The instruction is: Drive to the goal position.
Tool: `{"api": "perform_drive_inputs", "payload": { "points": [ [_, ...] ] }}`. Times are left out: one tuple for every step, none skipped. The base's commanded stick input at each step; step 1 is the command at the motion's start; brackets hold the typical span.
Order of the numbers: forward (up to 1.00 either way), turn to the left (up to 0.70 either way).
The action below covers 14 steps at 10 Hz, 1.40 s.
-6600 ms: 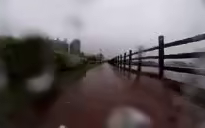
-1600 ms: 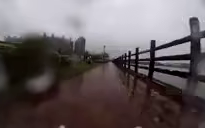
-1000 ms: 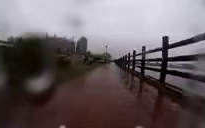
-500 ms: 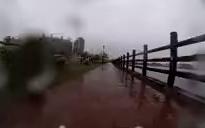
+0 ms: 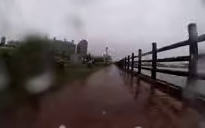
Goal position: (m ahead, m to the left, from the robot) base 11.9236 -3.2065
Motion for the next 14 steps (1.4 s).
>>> {"api": "perform_drive_inputs", "payload": {
  "points": [
    [1.0,0.0],
    [1.0,0.0],
    [1.0,0.0],
    [1.0,0.0],
    [1.0,0.0],
    [1.0,0.0],
    [1.0,0.0],
    [1.0,0.0],
    [1.0,0.0],
    [1.0,0.0],
    [1.0,0.0],
    [0.81,0.0],
    [0.0,0.0],
    [0.0,0.0]
  ]
}}
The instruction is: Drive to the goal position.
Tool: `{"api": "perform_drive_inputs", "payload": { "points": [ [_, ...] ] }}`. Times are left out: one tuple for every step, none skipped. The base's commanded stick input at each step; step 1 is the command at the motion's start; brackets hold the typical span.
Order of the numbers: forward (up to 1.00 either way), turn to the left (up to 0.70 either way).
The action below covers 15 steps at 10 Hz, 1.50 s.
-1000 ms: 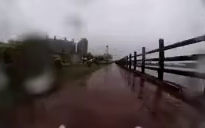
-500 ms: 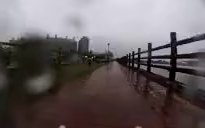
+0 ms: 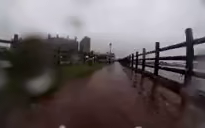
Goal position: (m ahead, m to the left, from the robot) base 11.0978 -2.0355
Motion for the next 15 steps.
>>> {"api": "perform_drive_inputs", "payload": {
  "points": [
    [0.0,0.0],
    [0.0,0.0],
    [0.0,0.0],
    [0.0,0.0],
    [0.0,0.0],
    [0.0,0.0],
    [0.0,0.0],
    [0.92,0.0],
    [1.0,0.0],
    [1.0,0.0],
    [1.0,0.0],
    [1.0,0.0],
    [1.0,0.0],
    [1.0,0.0],
    [1.0,0.0]
  ]
}}
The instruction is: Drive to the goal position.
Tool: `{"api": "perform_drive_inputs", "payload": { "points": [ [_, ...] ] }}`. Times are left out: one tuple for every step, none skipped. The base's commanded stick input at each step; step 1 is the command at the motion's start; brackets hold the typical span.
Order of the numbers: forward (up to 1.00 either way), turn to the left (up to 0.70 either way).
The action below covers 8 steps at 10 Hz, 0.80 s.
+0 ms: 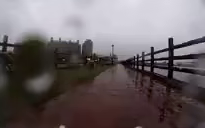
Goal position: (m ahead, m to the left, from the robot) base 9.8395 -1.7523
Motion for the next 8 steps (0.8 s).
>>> {"api": "perform_drive_inputs", "payload": {
  "points": [
    [1.0,0.0],
    [1.0,-0.3],
    [1.0,-0.4],
    [1.0,-0.4],
    [1.0,-0.37],
    [1.0,-0.03],
    [1.0,0.0],
    [1.0,0.0]
  ]
}}
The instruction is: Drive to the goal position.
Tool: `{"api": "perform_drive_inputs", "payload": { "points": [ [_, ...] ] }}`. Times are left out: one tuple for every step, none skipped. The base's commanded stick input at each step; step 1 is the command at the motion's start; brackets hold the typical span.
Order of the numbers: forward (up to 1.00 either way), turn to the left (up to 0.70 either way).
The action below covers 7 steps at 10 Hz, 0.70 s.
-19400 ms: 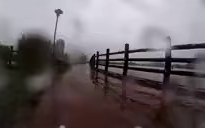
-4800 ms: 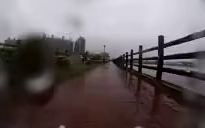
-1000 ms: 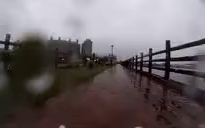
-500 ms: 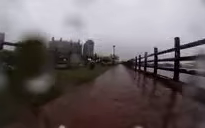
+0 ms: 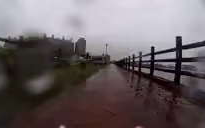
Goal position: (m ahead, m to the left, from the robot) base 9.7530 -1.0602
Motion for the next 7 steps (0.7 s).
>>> {"api": "perform_drive_inputs", "payload": {
  "points": [
    [1.0,0.0],
    [1.0,0.0],
    [1.0,0.0],
    [1.0,0.0],
    [1.0,0.0],
    [1.0,0.0],
    [1.0,0.0]
  ]
}}
